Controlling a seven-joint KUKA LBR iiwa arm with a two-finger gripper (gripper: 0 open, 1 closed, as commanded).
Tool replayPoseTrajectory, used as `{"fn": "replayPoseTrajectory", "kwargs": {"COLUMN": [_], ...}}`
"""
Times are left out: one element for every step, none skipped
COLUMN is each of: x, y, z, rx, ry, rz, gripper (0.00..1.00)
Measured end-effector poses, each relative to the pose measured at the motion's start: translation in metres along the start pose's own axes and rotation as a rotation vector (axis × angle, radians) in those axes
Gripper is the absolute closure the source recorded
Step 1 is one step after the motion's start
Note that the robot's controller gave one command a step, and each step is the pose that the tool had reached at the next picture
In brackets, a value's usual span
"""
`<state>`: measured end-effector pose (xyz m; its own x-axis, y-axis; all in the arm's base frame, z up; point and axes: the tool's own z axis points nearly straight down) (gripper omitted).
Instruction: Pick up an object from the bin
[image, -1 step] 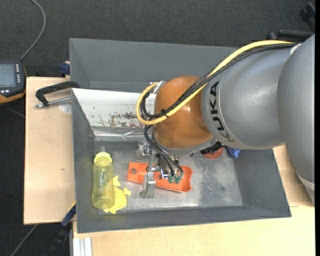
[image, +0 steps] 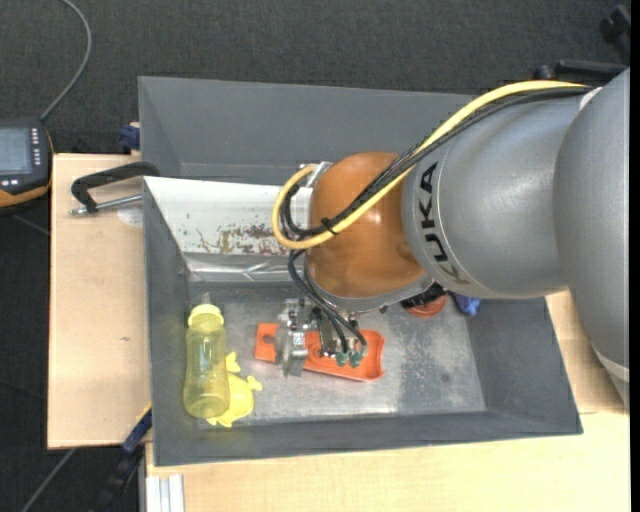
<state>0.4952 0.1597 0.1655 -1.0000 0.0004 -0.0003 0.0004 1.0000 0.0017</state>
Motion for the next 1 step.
{"fn": "replayPoseTrajectory", "kwargs": {"x": [0.0000], "y": [0.0001], "z": [0.0000], "rx": [0.000], "ry": [0.000], "rz": [0.000], "gripper": [0.00]}}
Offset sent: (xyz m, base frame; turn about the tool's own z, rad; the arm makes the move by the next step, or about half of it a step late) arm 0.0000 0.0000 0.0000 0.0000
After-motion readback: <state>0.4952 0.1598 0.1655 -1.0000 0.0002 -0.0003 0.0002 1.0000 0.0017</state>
